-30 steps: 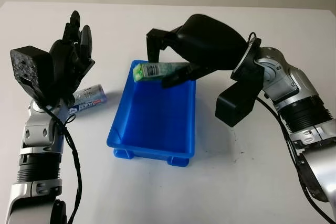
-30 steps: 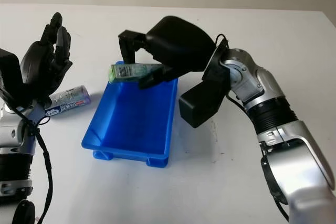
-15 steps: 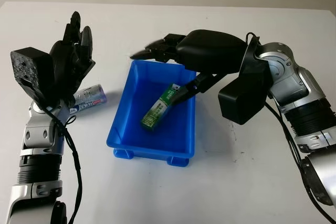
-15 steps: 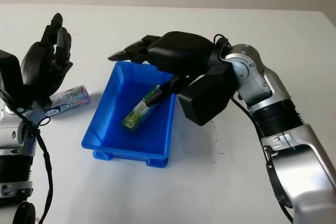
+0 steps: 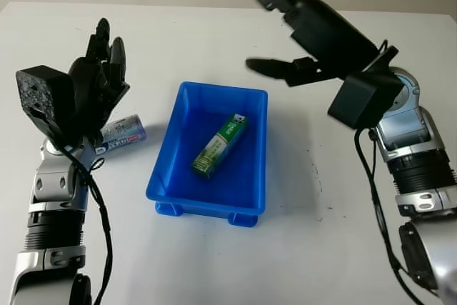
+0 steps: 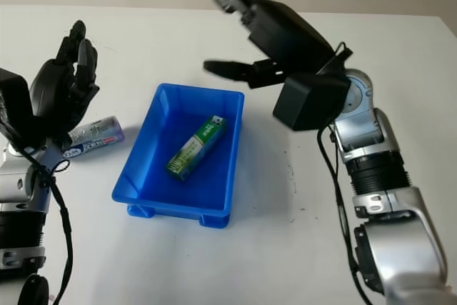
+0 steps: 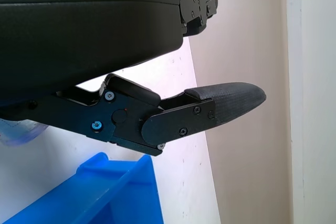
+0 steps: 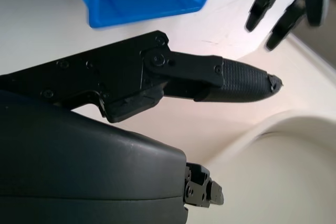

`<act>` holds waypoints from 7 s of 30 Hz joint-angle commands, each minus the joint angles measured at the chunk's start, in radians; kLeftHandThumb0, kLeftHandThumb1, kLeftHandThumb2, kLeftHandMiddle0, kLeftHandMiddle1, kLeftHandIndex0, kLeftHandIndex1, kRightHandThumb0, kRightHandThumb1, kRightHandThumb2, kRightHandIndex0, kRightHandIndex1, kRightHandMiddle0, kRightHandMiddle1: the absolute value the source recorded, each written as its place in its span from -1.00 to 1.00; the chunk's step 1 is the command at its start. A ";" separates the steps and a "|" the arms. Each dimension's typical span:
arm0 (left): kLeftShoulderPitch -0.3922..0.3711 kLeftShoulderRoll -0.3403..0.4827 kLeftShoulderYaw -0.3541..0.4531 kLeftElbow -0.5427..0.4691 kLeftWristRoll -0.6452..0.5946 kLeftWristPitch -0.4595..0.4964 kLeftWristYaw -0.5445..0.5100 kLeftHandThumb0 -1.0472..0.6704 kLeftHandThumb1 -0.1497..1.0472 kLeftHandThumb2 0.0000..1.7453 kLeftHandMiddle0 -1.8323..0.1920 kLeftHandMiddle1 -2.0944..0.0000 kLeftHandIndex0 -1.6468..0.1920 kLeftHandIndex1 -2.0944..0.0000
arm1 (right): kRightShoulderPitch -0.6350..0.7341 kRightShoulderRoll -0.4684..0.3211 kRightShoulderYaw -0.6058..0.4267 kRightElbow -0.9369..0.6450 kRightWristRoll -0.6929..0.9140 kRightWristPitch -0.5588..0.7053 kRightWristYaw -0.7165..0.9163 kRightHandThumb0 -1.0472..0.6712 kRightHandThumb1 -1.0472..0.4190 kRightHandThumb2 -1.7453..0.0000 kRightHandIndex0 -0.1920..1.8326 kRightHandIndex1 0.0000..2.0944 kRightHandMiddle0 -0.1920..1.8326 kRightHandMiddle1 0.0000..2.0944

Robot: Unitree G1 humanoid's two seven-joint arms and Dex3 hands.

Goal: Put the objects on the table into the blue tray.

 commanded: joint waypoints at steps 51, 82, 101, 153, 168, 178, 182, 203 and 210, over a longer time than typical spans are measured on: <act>0.052 0.283 -0.033 -0.232 0.204 0.086 -0.094 -0.71 1.00 -0.48 0.91 0.93 0.92 0.93 | 0.141 0.212 -0.166 -0.038 0.188 0.267 -0.181 -0.71 -1.00 0.13 -1.00 -1.00 -1.00 -1.00; 0.077 0.485 -0.371 -0.160 0.624 0.105 -0.336 -0.68 0.77 -0.95 0.88 0.95 0.85 0.93 | 0.146 0.203 -0.178 -0.070 0.188 0.289 -0.176 -0.70 -1.00 0.14 -1.00 -1.00 -1.00 -1.00; 0.198 0.558 -0.515 -0.380 1.120 0.142 -0.453 -0.36 0.60 -0.94 0.23 -0.99 0.65 -0.20 | 0.134 0.210 -0.180 -0.058 0.200 0.292 -0.163 -0.67 -1.00 0.12 -1.00 -1.00 -1.00 -1.00; -0.021 0.446 -0.303 -0.264 1.078 -0.022 0.017 -0.27 1.00 -0.60 0.03 -1.00 0.54 -1.00 | 0.119 0.201 -0.179 0.005 0.218 0.254 -0.103 -0.66 -1.00 0.13 -1.00 -1.00 -1.00 -1.00; -0.109 0.246 -0.507 -0.436 1.280 -0.107 -0.072 -0.25 1.00 -0.56 -0.27 -1.00 0.40 -1.00 | 0.115 0.201 -0.179 -0.003 0.226 0.272 -0.096 -0.65 -1.00 0.13 -1.00 -1.00 -1.00 -1.00; -0.112 0.193 -0.592 -0.398 1.369 -0.174 -0.141 -0.30 1.00 -0.56 -0.29 -1.00 0.24 -1.00 | 0.119 0.203 -0.177 -0.001 0.219 0.265 -0.099 -0.64 -1.00 0.12 -1.00 -1.00 -1.00 -1.00; -0.130 0.211 -0.614 -0.385 1.426 -0.197 -0.236 -0.36 1.00 -0.42 -0.20 -1.00 0.35 -1.00 | 0.121 0.199 -0.179 -0.016 0.220 0.271 -0.107 -0.65 -1.00 0.14 -1.00 -1.00 -1.00 -1.00; -0.150 0.072 -0.343 -0.371 0.755 -0.009 -0.406 -0.65 1.00 -0.49 1.00 0.99 1.00 0.99 | 0.123 0.213 -0.180 0.006 0.224 0.242 -0.109 -0.62 -1.00 0.13 -1.00 -1.00 -1.00 -1.00; -0.194 0.065 -0.219 -0.310 0.529 0.039 -0.347 -0.69 1.00 -0.39 1.00 1.00 1.00 1.00 | 0.120 0.215 -0.180 0.008 0.225 0.245 -0.120 -0.64 -1.00 0.16 -1.00 -1.00 -1.00 -1.00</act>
